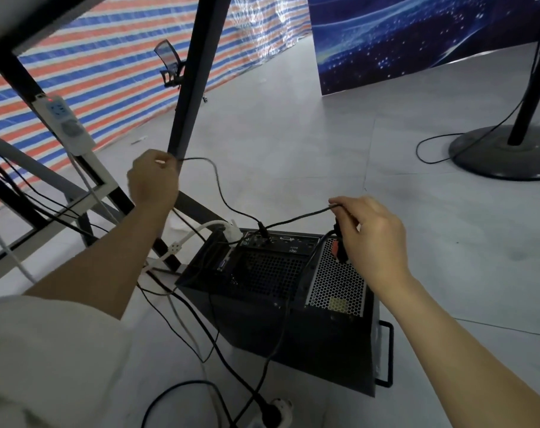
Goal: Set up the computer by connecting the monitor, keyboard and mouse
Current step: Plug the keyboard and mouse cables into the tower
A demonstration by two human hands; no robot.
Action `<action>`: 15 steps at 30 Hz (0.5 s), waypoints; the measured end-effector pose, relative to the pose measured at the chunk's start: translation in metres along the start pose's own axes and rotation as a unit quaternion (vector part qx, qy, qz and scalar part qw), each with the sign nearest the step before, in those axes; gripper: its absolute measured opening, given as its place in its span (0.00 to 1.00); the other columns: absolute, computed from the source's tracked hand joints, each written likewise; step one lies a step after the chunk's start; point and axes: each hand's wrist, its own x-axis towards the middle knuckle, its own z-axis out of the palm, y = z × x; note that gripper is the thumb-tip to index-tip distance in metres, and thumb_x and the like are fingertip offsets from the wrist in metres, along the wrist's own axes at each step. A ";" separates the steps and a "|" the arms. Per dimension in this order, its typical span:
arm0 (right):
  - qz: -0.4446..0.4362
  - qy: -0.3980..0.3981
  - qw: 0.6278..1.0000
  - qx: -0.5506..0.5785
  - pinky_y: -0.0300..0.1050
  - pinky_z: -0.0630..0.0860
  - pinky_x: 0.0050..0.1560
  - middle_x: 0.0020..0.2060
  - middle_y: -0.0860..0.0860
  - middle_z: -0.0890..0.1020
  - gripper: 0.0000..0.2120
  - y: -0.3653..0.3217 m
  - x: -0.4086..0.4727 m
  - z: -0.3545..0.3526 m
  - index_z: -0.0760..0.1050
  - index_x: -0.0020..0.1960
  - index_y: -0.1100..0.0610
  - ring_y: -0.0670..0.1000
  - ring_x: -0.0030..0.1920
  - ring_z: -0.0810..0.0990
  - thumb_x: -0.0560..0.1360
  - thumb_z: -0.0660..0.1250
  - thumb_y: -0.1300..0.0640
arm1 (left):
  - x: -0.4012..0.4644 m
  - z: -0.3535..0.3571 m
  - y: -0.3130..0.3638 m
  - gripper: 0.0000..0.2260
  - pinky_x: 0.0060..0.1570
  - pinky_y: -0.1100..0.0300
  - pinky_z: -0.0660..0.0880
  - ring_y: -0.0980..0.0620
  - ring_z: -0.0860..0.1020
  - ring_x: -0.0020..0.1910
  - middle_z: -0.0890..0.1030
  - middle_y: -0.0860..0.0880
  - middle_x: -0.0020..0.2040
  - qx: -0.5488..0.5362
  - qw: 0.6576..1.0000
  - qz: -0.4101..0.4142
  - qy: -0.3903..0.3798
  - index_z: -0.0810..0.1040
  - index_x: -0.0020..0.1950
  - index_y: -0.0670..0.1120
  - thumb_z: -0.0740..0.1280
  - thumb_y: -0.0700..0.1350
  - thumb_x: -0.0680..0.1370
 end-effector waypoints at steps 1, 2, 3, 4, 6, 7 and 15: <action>-0.009 0.017 1.000 -0.007 0.44 0.77 0.34 0.38 0.53 0.82 0.14 -0.001 0.000 0.001 0.82 0.50 0.59 0.54 0.37 0.81 0.76 0.60 0.53 | 0.003 -0.005 -0.014 0.09 0.50 0.53 0.73 0.43 0.78 0.50 0.81 0.43 0.51 0.070 0.997 0.011 0.008 0.79 0.54 0.44 0.61 0.42 0.79; -0.014 0.037 0.999 -0.013 0.43 0.77 0.34 0.39 0.53 0.82 0.14 -0.002 0.001 0.002 0.82 0.49 0.59 0.53 0.38 0.81 0.76 0.60 0.54 | 0.005 -0.009 -0.030 0.09 0.50 0.52 0.72 0.41 0.78 0.51 0.81 0.42 0.50 0.148 0.989 0.019 0.003 0.79 0.52 0.44 0.61 0.41 0.78; -0.016 0.058 0.998 -0.017 0.43 0.76 0.35 0.40 0.53 0.83 0.13 -0.003 0.002 0.003 0.82 0.49 0.59 0.53 0.39 0.81 0.77 0.60 0.56 | 0.006 -0.012 -0.048 0.08 0.51 0.51 0.71 0.39 0.77 0.51 0.81 0.41 0.49 0.231 0.972 0.022 -0.021 0.79 0.51 0.44 0.60 0.40 0.78; -0.019 0.073 0.997 -0.019 0.43 0.76 0.36 0.41 0.53 0.83 0.12 -0.004 0.003 0.004 0.82 0.49 0.59 0.52 0.40 0.81 0.77 0.60 0.58 | 0.005 -0.014 -0.065 0.08 0.53 0.49 0.71 0.38 0.77 0.51 0.80 0.41 0.50 0.311 0.948 0.018 -0.062 0.79 0.50 0.43 0.61 0.39 0.77; -0.036 0.076 0.996 -0.005 0.40 0.75 0.41 0.43 0.52 0.83 0.10 -0.006 0.007 0.007 0.81 0.51 0.60 0.50 0.42 0.81 0.76 0.62 0.60 | -0.001 -0.016 -0.088 0.10 0.56 0.48 0.69 0.39 0.75 0.55 0.80 0.41 0.55 0.413 0.892 0.007 -0.182 0.80 0.52 0.45 0.61 0.41 0.76; -0.047 0.062 0.997 0.004 0.38 0.74 0.42 0.43 0.52 0.84 0.09 -0.008 0.007 0.009 0.81 0.51 0.60 0.50 0.42 0.81 0.76 0.63 0.60 | -0.004 -0.016 -0.095 0.11 0.56 0.49 0.70 0.40 0.75 0.57 0.78 0.43 0.57 0.435 0.871 0.017 -0.229 0.81 0.54 0.47 0.61 0.42 0.76; 0.030 -0.100 0.993 0.057 0.37 0.68 0.30 0.37 0.50 0.80 0.04 -0.021 -0.010 0.021 0.75 0.47 0.58 0.40 0.29 0.69 0.76 0.67 0.57 | -0.029 0.001 -0.011 0.16 0.54 0.50 0.72 0.44 0.74 0.57 0.74 0.43 0.59 0.154 0.923 0.301 -0.182 0.76 0.63 0.44 0.67 0.43 0.76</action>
